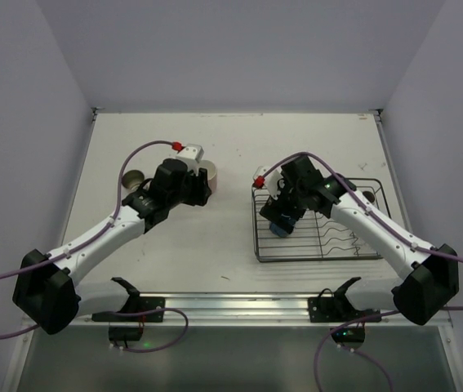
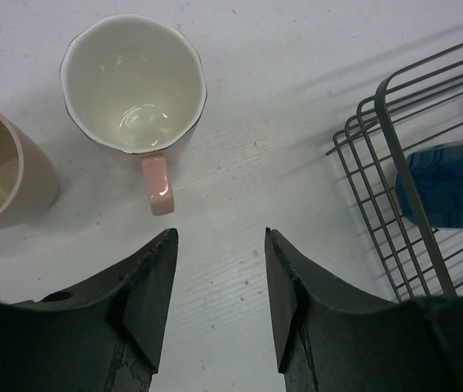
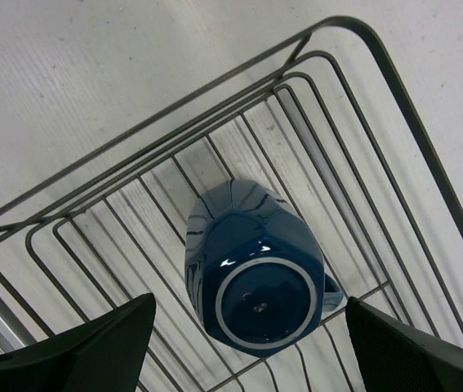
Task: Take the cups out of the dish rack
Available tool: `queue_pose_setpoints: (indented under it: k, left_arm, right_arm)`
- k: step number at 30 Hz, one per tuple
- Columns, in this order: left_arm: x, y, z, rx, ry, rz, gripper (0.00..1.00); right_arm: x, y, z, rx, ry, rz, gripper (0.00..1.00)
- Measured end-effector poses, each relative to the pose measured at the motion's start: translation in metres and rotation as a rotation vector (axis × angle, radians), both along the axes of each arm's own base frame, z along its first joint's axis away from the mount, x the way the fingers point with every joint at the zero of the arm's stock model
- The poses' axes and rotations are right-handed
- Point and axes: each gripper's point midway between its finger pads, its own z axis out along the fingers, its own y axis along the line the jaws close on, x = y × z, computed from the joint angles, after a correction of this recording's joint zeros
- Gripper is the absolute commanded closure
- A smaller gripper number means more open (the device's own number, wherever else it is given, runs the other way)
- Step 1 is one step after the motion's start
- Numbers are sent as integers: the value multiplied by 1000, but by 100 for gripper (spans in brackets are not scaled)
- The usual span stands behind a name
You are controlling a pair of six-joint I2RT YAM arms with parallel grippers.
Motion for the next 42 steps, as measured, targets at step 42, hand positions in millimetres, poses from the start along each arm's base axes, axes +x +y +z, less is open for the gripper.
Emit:
queue_pose_setpoints:
  k: [42]
  left_arm:
    - [0,-3,-1,-18,-13,-15,50]
  right_arm:
    - [6,-7,-51,-89,103,1,23]
